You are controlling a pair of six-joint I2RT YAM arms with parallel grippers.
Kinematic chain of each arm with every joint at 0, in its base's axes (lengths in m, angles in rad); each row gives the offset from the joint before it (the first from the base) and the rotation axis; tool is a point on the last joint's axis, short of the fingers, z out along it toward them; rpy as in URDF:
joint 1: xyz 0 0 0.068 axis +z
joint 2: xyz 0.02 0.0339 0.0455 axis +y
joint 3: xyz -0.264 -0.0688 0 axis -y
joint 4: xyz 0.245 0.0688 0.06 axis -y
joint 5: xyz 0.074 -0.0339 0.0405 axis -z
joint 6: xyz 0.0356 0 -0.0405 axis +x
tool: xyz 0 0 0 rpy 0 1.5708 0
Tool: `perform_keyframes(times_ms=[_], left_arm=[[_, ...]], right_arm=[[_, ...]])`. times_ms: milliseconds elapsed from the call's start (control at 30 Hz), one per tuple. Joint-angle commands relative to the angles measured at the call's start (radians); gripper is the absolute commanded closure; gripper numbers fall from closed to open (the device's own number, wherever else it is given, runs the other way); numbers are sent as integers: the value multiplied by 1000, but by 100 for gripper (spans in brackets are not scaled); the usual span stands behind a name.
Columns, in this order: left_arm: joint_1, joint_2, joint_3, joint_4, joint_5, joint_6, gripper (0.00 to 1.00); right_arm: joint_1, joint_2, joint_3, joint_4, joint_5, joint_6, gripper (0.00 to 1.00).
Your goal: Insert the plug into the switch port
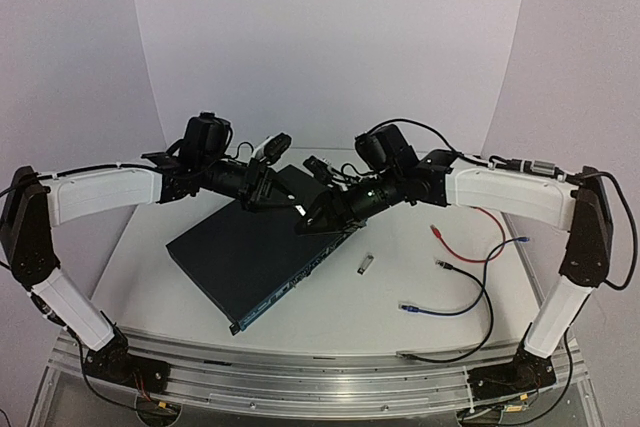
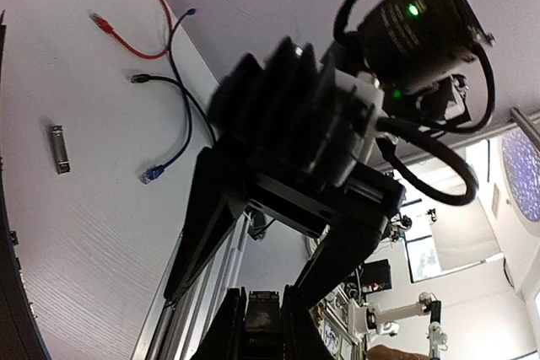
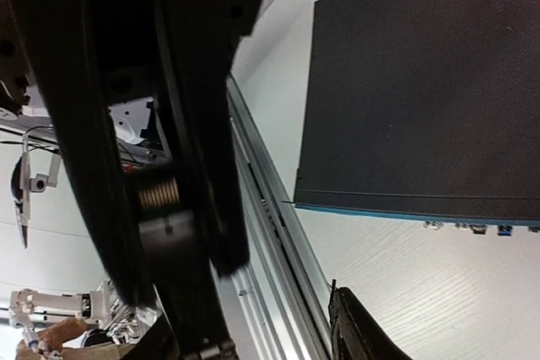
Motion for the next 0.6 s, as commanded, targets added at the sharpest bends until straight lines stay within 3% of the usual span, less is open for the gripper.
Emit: perform_keyframes(times_ms=[0,233,267,333,400,567], left_arm=[[-2,38,154,-297,-225,-38,100],[-1,146,276,-526,-324,-134,100],[-1,159,281,-532,-326,-147,100],[0,174,277,-522,-312,-185,100],[-1,190,283,-516,-309,-205,100],[-2,206,290,-501,-299,-231,100]], right_arm=[[-1,-123,-77,-3,221,-92,49],[1,-119,-75,-41,287,-143,48],[3,-109,-63,-44,285,-146,49],[7,-80,-41,-50,288,-151,62],[9,-48,-14,-52,298,-148,67],[9,23,54,-63,316,-145,66]])
